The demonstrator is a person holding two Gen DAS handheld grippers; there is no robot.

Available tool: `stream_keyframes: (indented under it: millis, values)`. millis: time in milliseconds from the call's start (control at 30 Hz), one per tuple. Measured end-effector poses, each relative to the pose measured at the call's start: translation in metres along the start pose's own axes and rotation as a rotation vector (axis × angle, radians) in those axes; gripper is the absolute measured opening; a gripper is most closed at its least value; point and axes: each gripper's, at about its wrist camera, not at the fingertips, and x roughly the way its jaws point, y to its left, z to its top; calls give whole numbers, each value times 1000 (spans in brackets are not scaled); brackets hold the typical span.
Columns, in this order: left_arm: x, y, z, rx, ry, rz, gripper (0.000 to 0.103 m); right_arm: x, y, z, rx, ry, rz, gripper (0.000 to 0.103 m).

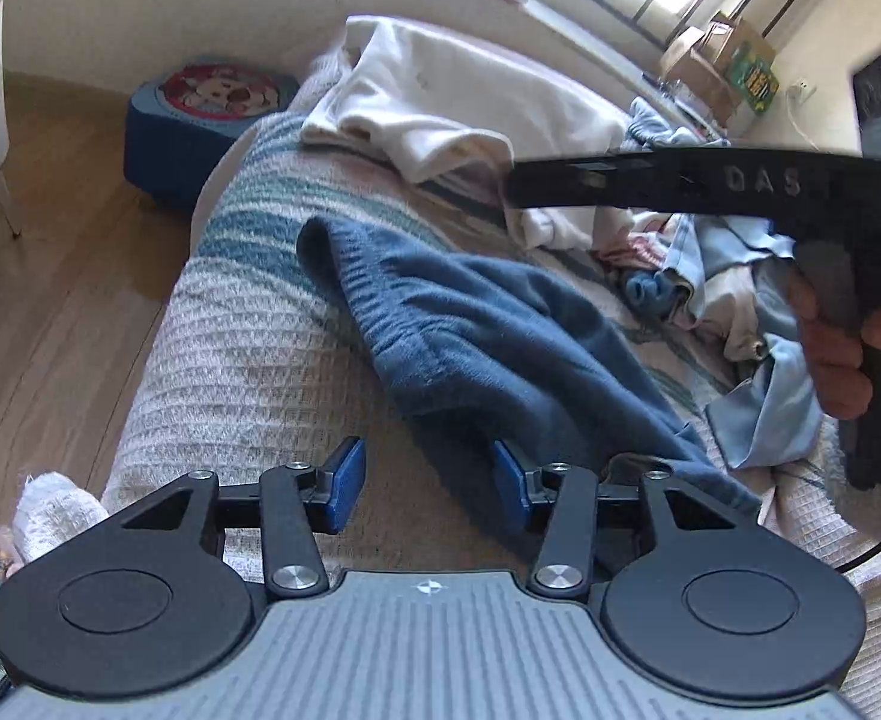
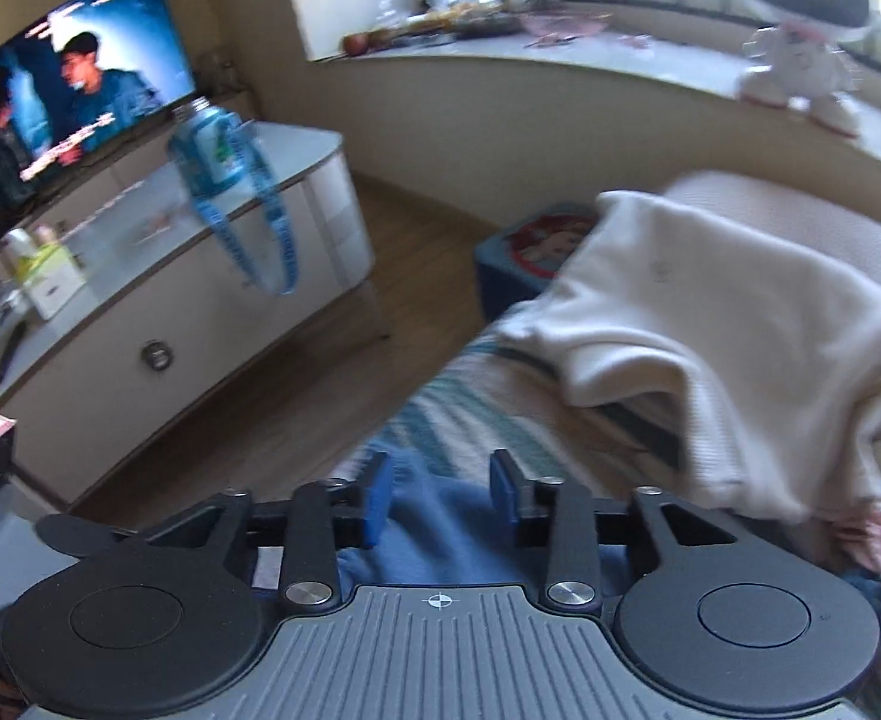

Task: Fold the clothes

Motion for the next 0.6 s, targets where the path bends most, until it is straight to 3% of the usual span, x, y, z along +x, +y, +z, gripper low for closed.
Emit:
stream_keyframes:
  millis: [100, 233, 267, 300, 333, 400, 500, 600]
  values:
    - [1, 2, -1, 0, 6, 16, 45, 37, 3, 4, -21, 75, 18, 49]
    - [0, 8, -2, -12, 16, 30, 45, 76, 3, -6, -54, 176, -42, 47]
    - [0, 10, -1, -16, 19, 30, 45, 80, 1, -10, -47, 188, -43, 43]
    - [1, 10, 0, -16, 22, 29, 45, 82, -2, -13, -28, 193, -33, 22]
    - [2, 11, 0, -17, 25, 27, 45, 79, -5, -15, -13, 184, -31, 16]
    - [4, 11, 3, -7, 29, 22, 45, 65, -10, -13, 10, 130, -48, 13]
    - [8, 6, 10, 28, 23, 12, 46, 26, -25, 9, 56, -27, -91, 12]
    - [13, 1, 18, 50, 16, 6, 48, -5, -45, 37, 85, -172, -213, 11]
